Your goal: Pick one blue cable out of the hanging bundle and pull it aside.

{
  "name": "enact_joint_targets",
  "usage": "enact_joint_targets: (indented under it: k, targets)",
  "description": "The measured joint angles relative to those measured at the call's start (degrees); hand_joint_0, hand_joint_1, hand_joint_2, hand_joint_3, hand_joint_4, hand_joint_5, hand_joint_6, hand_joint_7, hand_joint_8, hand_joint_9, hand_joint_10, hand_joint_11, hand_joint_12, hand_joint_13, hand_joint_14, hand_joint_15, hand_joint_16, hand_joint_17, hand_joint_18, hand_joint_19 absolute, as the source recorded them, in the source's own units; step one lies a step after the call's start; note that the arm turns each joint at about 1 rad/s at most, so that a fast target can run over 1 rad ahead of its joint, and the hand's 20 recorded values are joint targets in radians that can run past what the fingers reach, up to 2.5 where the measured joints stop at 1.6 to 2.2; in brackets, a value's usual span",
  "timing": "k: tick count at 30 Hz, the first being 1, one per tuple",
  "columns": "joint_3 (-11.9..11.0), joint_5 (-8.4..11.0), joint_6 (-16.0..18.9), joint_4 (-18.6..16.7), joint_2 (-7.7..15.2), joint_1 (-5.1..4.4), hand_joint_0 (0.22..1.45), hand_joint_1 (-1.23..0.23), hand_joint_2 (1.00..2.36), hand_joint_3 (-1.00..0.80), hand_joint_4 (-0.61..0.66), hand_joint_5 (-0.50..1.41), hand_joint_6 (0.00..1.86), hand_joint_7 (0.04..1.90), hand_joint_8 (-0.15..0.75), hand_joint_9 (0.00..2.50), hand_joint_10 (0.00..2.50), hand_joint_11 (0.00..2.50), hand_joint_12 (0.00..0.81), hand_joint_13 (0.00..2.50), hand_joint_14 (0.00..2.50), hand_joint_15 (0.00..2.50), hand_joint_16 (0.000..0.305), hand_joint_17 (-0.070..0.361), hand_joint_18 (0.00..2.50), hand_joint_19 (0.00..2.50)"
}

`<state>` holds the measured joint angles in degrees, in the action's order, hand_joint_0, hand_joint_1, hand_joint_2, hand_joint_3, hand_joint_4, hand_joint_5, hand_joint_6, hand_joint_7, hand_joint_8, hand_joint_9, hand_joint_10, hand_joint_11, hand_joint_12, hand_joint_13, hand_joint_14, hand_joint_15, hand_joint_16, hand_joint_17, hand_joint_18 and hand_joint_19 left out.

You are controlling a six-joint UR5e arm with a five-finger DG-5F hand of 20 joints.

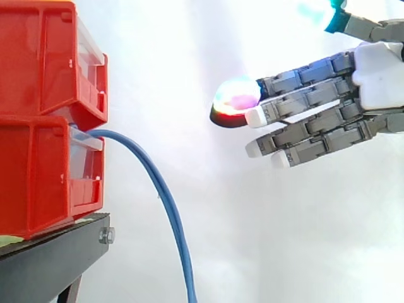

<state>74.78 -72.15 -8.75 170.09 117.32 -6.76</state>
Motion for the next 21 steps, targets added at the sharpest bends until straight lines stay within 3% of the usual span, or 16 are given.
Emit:
enact_joint_targets:
  k: [16, 21]
  targets:
    - [-0.01, 0.29, 0.63, -3.76, 2.65, -0.74, 0.53, -0.45, 1.01, -0.43, 0.26, -0.23, 0.50, 0.70, 0.241, 0.35, 0.00, 0.00, 0.357, 0.09, 0.00, 0.01, 0.061, 0.136, 0.03, 0.23]
    - [-0.02, 2.04, 0.12, -4.44, 3.04, -1.23, 0.53, -0.45, 1.00, -0.43, 0.26, -0.23, 0.50, 0.70, 0.241, 0.36, 0.00, 0.00, 0.358, 0.09, 0.00, 0.01, 0.061, 0.136, 0.03, 0.23]
